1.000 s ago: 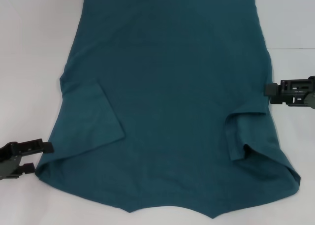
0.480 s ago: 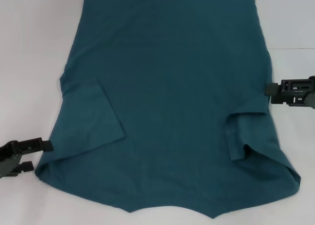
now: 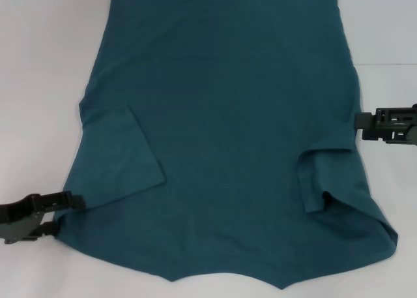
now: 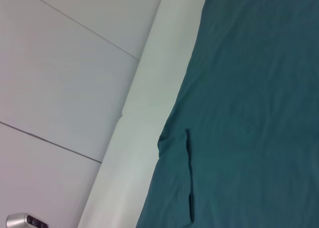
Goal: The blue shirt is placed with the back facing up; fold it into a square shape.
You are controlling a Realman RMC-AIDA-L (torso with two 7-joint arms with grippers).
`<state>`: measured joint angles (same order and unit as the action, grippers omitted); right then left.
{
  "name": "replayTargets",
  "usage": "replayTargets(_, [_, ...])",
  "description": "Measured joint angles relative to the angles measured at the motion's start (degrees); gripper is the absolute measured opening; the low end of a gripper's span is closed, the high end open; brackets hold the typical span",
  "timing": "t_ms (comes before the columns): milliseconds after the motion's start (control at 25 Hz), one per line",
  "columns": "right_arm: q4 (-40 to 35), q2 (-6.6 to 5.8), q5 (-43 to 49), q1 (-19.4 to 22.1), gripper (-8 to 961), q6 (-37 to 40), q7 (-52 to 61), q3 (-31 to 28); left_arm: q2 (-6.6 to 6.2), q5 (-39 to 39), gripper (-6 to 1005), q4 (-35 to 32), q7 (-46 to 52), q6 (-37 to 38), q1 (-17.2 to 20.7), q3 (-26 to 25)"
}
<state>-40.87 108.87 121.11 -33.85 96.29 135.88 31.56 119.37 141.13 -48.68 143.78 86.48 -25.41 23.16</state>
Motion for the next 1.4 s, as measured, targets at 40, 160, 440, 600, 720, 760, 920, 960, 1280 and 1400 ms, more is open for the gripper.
replayTargets(40, [0.0,-0.03,0.0,0.07,619,0.0,0.0,-0.02,0.02,0.0,961,0.24,0.02,-0.08,-0.06,0.18])
replayTargets(160, [-0.02,-0.09,0.0,0.22,619,-0.02,0.0,-0.09,0.08,0.0,946,0.71,0.05,-0.16,-0.23,0.5])
replayTargets(440, [-0.14,-0.08,0.0,0.29,618,-0.19,-0.06,-0.02,0.3,-0.48,912,1.42,-0.04,0.8,-1.22,0.93])
replayTargets(600, [-0.17,-0.07,0.0,0.28,618,-0.19,-0.08,-0.17,0.63,-0.5,892,1.58,-0.12,1.14,-2.21,0.93])
replayTargets(720, [-0.21,-0.07,0.0,0.27,619,-0.19,-0.09,-0.21,0.53,-0.18,878,2.8,-0.14,0.69,-3.29,0.97])
replayTargets(760, [-0.24,-0.07,0.0,0.27,619,-0.18,-0.09,-0.22,0.41,-0.09,873,3.13,-0.12,0.63,-3.6,0.99])
replayTargets(920, [-0.23,-0.26,-0.23,0.27,618,-0.12,-0.09,-0.31,0.2,-0.05,853,3.55,0.02,0.3,-4.39,1.61])
replayTargets(960, [-0.16,-0.31,-0.28,0.27,618,-0.11,-0.09,-0.33,0.21,-0.05,848,3.68,0.08,0.19,-4.48,1.78])
replayTargets(1280, [-0.18,-0.55,-0.36,0.27,619,0.11,-0.09,-0.46,0.08,0.78,809,4.45,2.75,-1.62,-4.91,3.55])
replayTargets(1400, [-0.18,-0.63,-0.36,0.33,619,0.16,-0.09,-0.46,0.08,0.85,759,4.29,2.79,-1.62,-4.91,3.52])
